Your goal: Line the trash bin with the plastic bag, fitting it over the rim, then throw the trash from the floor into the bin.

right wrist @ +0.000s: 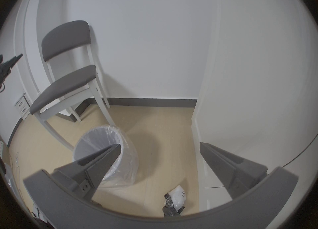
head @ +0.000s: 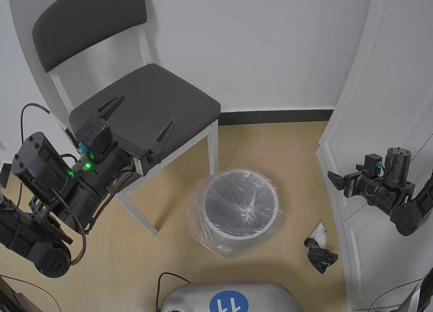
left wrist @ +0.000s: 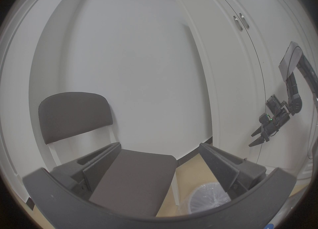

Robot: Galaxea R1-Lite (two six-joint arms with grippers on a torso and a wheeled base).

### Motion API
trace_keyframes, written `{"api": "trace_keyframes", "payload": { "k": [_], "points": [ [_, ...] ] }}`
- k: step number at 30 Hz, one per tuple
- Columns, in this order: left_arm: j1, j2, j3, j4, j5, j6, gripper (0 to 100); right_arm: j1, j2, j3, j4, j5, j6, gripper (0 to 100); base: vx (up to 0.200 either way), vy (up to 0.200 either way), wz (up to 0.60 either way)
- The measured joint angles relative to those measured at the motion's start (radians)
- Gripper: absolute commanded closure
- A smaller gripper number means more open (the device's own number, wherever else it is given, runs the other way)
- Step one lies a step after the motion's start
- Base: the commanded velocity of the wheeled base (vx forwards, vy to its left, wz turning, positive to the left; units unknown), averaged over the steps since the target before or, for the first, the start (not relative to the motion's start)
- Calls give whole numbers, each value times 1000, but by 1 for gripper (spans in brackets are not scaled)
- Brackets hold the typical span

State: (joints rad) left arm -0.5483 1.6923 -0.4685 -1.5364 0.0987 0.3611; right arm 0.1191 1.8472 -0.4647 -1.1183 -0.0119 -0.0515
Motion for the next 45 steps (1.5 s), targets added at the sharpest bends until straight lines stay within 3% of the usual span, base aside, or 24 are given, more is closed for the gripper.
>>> {"api": "trace_keyframes", "payload": {
  "k": [13,31,45],
  "points": [
    [0,9,-1,-2,0,7,0,-27,101,-65,-11,-2,20,0,-185,185,0],
    [-1,20,1,-1,0,5,0,-82,333,-191,-14,-3,70,0,0,0,0],
    [-47,3,8,-2,2,-6,0,-86,411,-188,-89,0,70,0,0,-200,0]
  ]
}}
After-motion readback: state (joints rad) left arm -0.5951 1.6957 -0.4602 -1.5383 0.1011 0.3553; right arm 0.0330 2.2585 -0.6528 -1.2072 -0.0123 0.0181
